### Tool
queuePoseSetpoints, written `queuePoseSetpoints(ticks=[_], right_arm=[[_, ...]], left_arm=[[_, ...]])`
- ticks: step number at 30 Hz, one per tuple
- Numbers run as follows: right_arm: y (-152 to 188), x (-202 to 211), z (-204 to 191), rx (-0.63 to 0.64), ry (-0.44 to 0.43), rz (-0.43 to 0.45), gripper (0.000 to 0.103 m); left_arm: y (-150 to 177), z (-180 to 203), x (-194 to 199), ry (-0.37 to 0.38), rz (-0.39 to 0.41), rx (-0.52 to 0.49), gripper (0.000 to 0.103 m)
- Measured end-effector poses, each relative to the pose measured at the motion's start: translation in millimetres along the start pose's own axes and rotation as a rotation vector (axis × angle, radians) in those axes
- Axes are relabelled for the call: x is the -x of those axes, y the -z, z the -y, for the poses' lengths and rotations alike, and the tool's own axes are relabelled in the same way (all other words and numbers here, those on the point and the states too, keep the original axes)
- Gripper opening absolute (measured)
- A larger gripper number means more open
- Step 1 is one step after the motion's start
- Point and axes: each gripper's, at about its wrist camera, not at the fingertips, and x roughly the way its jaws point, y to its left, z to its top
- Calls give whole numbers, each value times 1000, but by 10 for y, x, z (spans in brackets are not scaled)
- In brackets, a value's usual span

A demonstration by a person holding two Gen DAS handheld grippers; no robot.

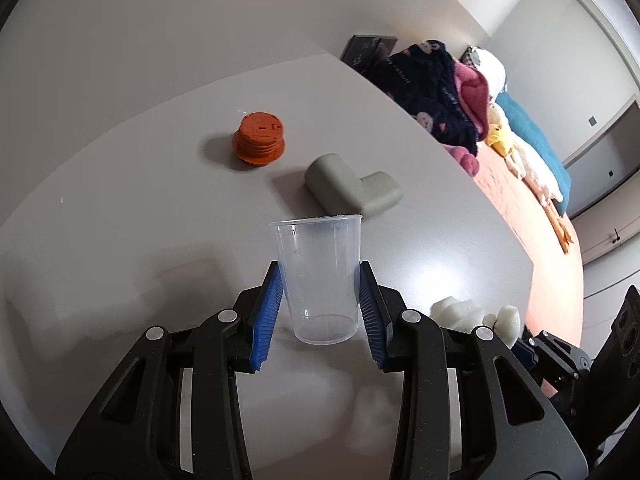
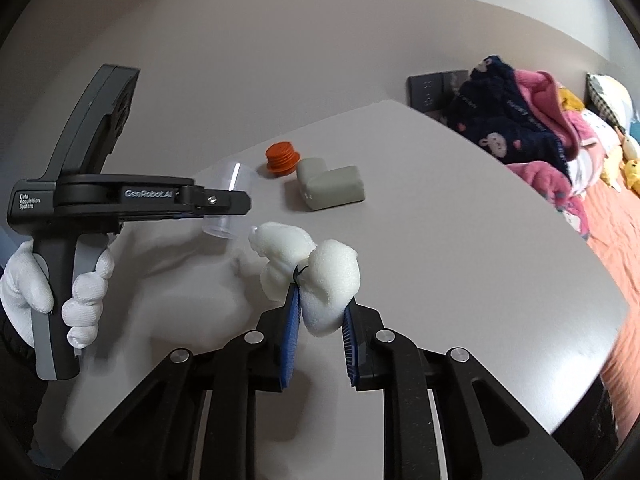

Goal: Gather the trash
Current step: 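Grasp the clear measuring cup with the left tool while the right tool grasps the white foam toy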

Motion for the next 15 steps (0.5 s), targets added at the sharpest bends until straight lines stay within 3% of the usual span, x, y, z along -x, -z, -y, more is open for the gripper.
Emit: queuePoseSetpoints(ticks=[15], right_arm=[[331,606,218,-94,60,79,21]], left_arm=[[321,648,210,76,16,-132,38]])
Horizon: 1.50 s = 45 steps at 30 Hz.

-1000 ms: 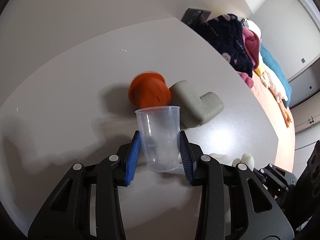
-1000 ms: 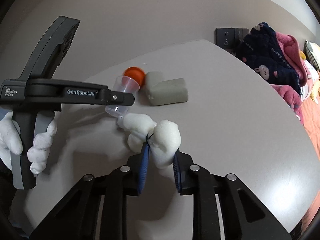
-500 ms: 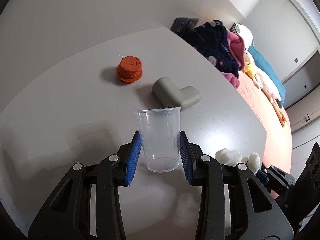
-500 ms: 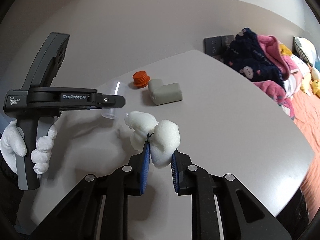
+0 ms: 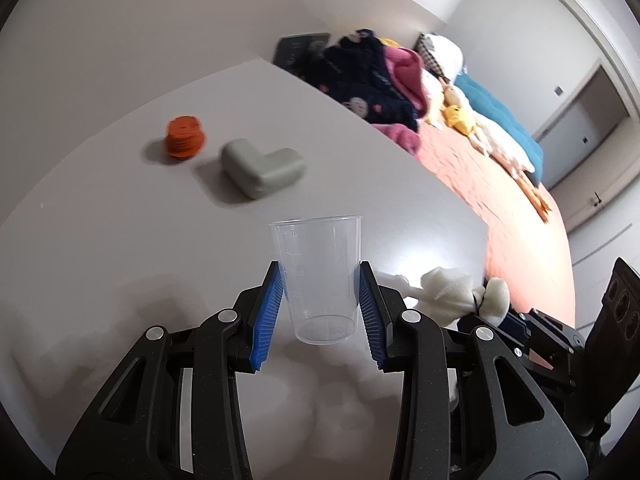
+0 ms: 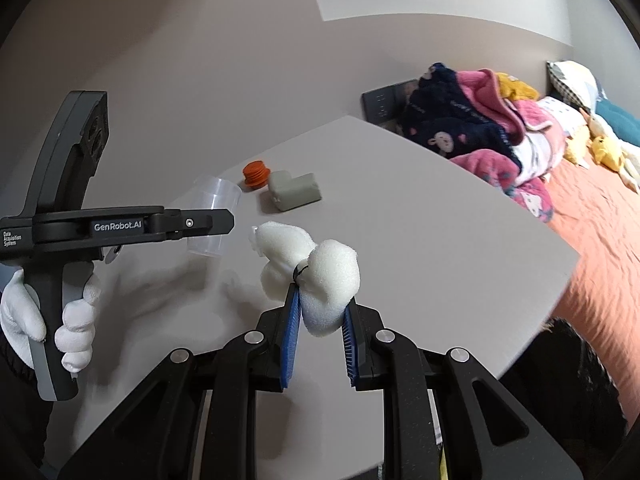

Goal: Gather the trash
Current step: 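Grasp the clear measuring cup with the left tool while the right tool grasps the white foam toy, then carry cup and foam toy over the bin and open both tools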

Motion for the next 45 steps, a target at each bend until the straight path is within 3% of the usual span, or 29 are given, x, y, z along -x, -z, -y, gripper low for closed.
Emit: queuePoseSetpoints(ticks=[18,45], right_arm=[[390,802,576,-133,136,78,21],[924,1692,1243,-345,320,181,22]], left_arm=[[220,951,-49,121,-39,-177,38],[590,2181,-181,300,-122,-440,38]])
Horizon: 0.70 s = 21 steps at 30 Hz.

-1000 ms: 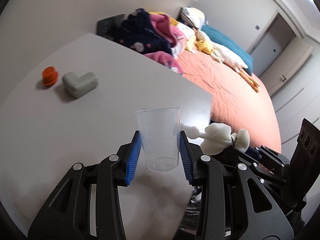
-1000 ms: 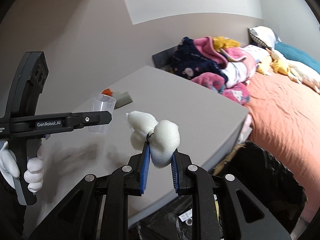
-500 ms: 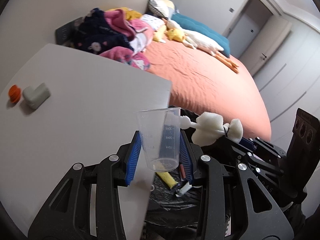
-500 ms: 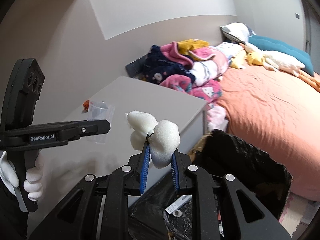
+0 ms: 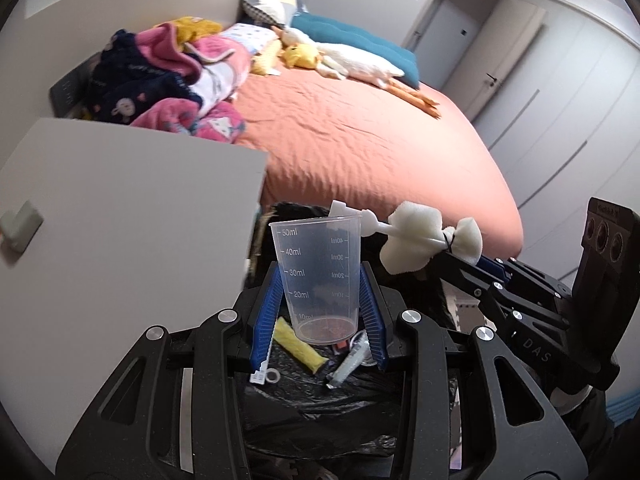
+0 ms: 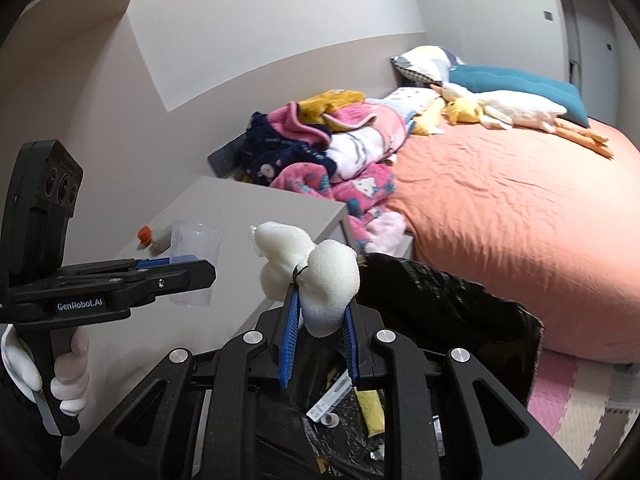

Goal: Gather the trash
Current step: 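Carry cup and foam toy over the bin and open both tools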

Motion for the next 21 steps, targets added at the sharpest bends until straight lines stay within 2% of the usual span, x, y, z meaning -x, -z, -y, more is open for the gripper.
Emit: queuePoseSetpoints(ticks=[7,8,9,10,11,12,13,17,21], right_arm=[[55,179,244,-71,38,22,22],[61,201,284,-89,47,23,23],[69,228,332,-113,49,26,28],[74,257,367,-131,55,31,34],[77,291,400,-155,70,44,52],[88,349,447,-185,105,69,70],[93,386,475,-201,125,89,75],[88,454,556,-213,152,110,76],[91,448,566,-215,151,112,76]], left_arm=[[0,238,-139,45,-34,-66,38],[12,270,-165,56,-47,-81,39],[23,287,-188,61,-63,-91,43],[41,305,-220,66,-86,-96,69],[45,309,-249,63,-103,-97,96],[59,322,-280,55,-118,-104,97],[73,334,-295,54,-123,-114,97],[106,342,-360,41,-141,-128,97],[108,351,-312,37,-121,-142,97]])
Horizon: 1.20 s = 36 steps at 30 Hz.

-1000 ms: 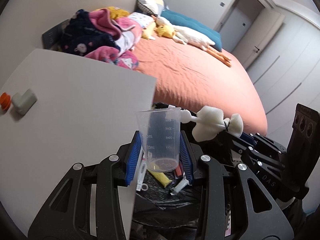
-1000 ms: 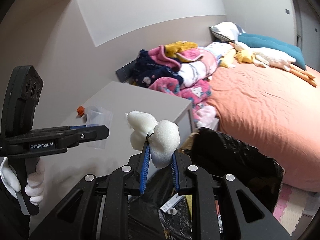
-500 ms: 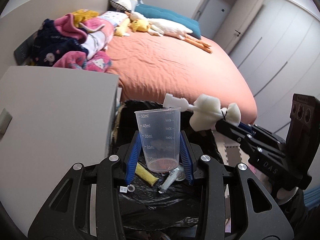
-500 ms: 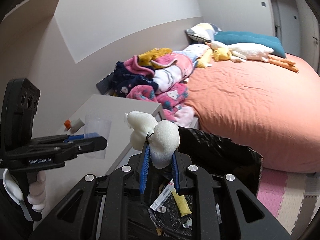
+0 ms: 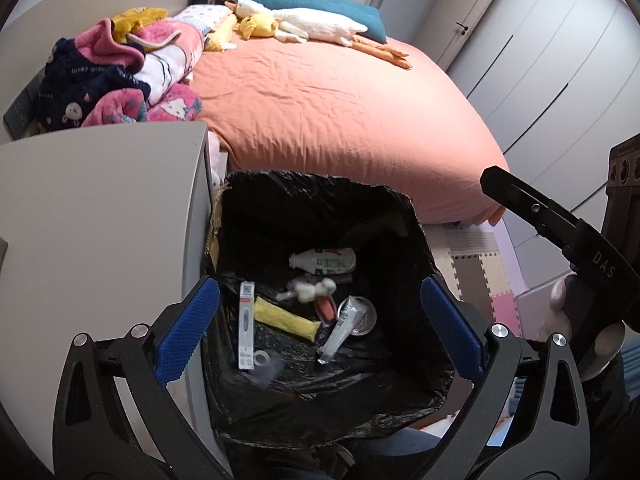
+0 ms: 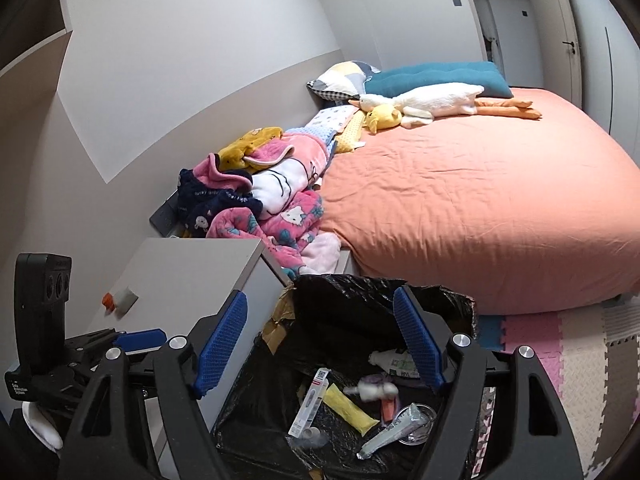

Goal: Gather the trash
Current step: 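Carry cup and foam toy over the bin and open both tools, then move both tools back over the table toward the orange cap and grey elbow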

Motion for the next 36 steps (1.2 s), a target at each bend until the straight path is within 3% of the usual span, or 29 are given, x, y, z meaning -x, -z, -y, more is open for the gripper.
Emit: queuePoseSetpoints(ticks=[18,36], right_arm=[[-52,-269,-453,95,-84,-32,76],[6,-724,-1257,212,-214,-117,76]], left_arm=[[43,-316,213,-76,69,43,97],[337,-1063,582,-186,108,213,97]])
